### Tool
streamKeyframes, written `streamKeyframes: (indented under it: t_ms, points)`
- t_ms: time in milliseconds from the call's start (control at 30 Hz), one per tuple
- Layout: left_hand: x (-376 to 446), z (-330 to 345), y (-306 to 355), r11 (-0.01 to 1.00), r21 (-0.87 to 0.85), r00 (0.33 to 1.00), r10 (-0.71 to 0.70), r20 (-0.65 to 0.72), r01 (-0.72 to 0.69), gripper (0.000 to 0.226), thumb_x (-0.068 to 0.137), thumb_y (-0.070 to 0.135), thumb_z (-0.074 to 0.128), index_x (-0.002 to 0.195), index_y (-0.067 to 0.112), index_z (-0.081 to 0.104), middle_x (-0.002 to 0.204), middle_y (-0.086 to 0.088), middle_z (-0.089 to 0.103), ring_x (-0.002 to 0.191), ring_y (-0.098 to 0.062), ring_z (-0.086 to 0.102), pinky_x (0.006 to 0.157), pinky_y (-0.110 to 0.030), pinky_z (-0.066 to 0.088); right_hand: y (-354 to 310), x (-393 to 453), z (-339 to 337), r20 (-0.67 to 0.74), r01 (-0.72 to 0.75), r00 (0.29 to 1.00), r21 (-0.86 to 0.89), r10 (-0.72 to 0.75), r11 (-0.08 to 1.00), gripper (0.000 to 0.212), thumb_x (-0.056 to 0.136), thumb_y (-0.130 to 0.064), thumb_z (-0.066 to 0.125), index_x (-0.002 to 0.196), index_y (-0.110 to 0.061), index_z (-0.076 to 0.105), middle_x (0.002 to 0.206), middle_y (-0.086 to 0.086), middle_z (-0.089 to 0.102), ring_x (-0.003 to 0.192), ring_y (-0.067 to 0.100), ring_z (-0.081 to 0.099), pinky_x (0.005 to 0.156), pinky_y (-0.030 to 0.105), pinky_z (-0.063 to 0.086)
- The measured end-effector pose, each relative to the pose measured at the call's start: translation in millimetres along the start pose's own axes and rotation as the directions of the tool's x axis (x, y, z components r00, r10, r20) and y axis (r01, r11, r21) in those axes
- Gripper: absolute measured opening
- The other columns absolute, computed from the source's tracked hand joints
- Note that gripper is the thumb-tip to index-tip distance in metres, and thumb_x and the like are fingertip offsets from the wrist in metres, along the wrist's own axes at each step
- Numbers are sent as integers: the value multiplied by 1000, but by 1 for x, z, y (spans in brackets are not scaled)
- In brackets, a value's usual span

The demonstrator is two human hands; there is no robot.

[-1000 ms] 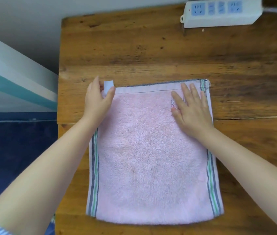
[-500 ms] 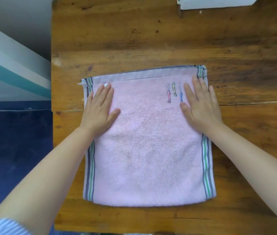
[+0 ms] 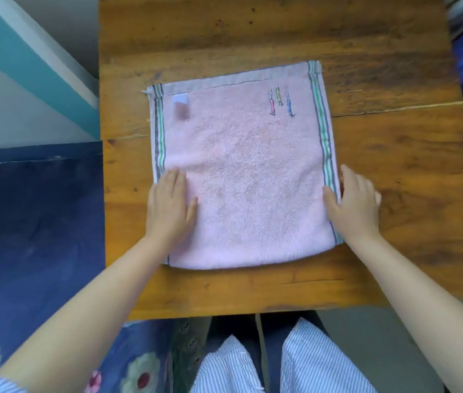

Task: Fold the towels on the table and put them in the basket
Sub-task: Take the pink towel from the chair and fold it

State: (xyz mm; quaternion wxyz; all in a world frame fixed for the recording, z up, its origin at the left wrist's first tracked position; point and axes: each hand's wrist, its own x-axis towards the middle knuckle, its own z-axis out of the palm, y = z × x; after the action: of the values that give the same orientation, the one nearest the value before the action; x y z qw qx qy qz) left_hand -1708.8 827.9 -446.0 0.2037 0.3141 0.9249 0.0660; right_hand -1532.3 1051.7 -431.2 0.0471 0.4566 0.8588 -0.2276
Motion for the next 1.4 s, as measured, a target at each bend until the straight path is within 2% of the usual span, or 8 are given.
streamKeyframes:
  t_ms: [200,367,533,800,900,1067,1233,1400]
  points:
    - [-76,19,-12,919,-222,938,-344,-39,327,49,94,19,47,138,1,36,135,-20,44,125,-36,37,103,-40,29,16,-56,10,-44,-180,980,191,192,965,31,91,-11,46,120,-1,50,94,17,60,110,35,47,99,39,28]
    - [-89,15,-17,600,-689,851,-523,47,407,32,98,15,39,126,2,49,101,-11,55,90,-20,48,78,-28,37,24,-69,6,-68,-167,979,275,193,947,24,94,-10,42,108,3,57,103,25,63,105,39,51,88,37,38]
    - [-91,18,-32,769,-537,908,-418,-10,348,29,98,15,37,120,2,52,109,-16,60,105,-33,52,90,-41,41,36,-68,6,-82,-120,988,158,134,980,24,94,-4,38,103,8,56,105,28,60,106,39,47,81,36,34]
    - [-104,36,-31,954,-42,953,-299,-58,297,43,95,11,44,137,7,37,129,-16,48,119,-34,41,101,-44,32,35,-88,34,-170,-137,978,-110,117,984,38,91,-9,42,127,2,44,129,25,47,120,41,40,98,49,29]
    - [-103,40,-28,998,-18,976,-61,-211,58,40,84,4,45,124,-1,47,124,-26,54,120,-40,44,97,-53,41,20,-97,41,-244,114,958,-148,-148,982,44,81,-11,41,122,3,46,129,30,49,124,42,38,98,61,32]
    - [-90,48,5,983,77,986,166,-17,-164,54,81,29,36,120,-1,58,126,-26,57,116,-46,53,91,-60,37,-34,-108,64,147,418,906,-145,-398,897,73,78,-39,6,142,-14,29,154,12,16,143,30,3,111,47,-4]
    - [-97,62,-7,998,-25,990,52,131,-49,84,73,58,1,146,22,21,157,-9,7,146,-31,-1,116,-42,1,-23,-96,77,333,444,875,-265,-351,856,85,69,-56,-18,146,-29,5,157,1,-6,142,20,-16,113,42,-13]
    - [-104,57,-31,986,86,961,119,248,-144,103,49,85,-25,135,28,-15,144,7,-25,134,-12,-26,117,-36,-6,33,-91,57,270,457,880,-256,-391,852,91,80,-69,-13,142,-16,28,147,4,10,141,23,0,113,35,-11]
